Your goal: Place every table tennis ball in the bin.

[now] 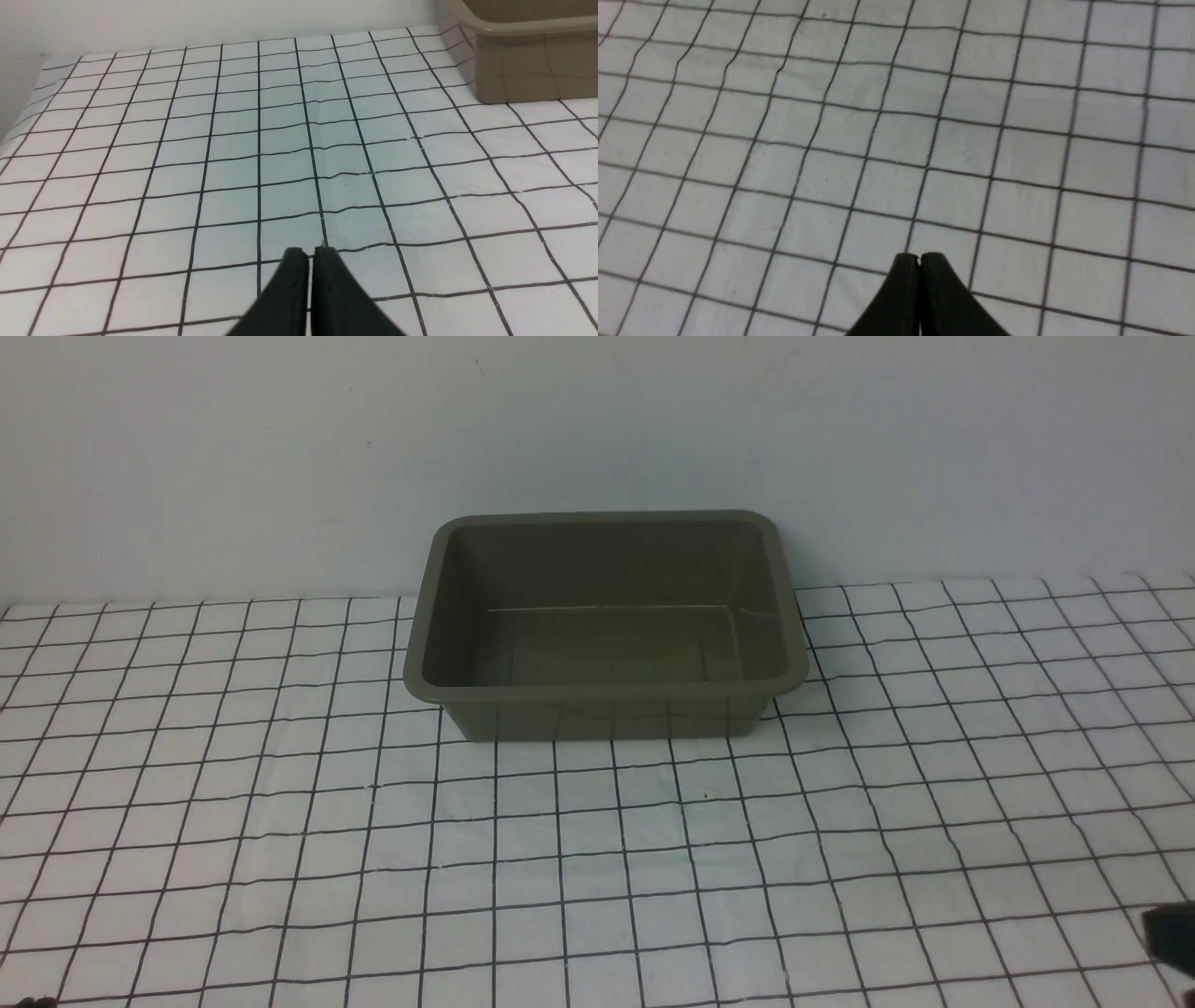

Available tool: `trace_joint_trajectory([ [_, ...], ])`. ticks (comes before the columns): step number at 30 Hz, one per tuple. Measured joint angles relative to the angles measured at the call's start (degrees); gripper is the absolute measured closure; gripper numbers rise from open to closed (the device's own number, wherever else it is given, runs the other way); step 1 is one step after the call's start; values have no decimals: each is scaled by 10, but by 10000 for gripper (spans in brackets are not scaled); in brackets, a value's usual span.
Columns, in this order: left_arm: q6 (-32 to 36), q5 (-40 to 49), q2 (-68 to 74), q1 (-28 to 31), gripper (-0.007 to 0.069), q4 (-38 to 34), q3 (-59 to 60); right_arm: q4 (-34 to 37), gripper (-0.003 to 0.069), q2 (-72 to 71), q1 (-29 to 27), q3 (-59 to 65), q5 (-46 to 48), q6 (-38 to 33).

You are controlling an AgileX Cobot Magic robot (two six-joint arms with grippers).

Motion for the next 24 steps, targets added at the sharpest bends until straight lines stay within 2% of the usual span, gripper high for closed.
trace_joint_trajectory([
  [2, 0, 0, 0, 0, 629, 0, 0, -5, 676, -41, -44, 0, -15, -25],
  [5, 0, 0, 0, 0, 629, 0, 0, -6, 676, -115, -57, 1, -60, -59],
  [12, 0, 0, 0, 0, 629, 0, 0, 29, 676, -217, -46, 48, -160, -79],
  [19, 0, 0, 0, 0, 629, 0, 0, 90, 676, -312, -16, 231, -277, -82],
  [24, 0, 0, 0, 0, 629, 0, 0, 129, 676, -362, -12, 307, -308, -82],
])
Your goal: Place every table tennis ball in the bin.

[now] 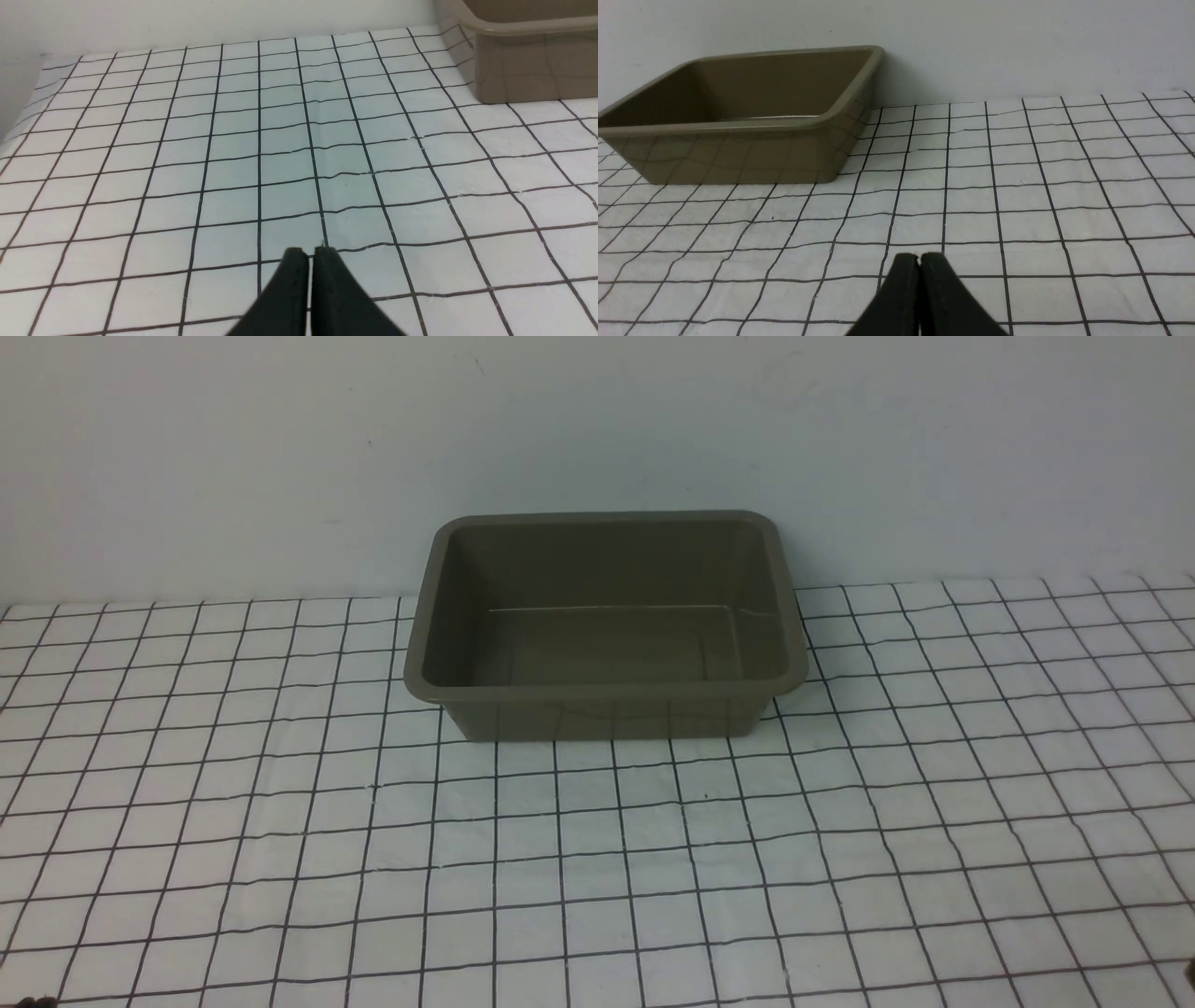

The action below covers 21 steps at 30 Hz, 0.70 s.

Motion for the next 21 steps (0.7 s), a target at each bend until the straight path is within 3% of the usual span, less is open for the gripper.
trace_joint_trajectory([
  [21, 0, 0, 0, 0, 629, 0, 0, -36, 676, -36, 0, 11, 47, 0],
])
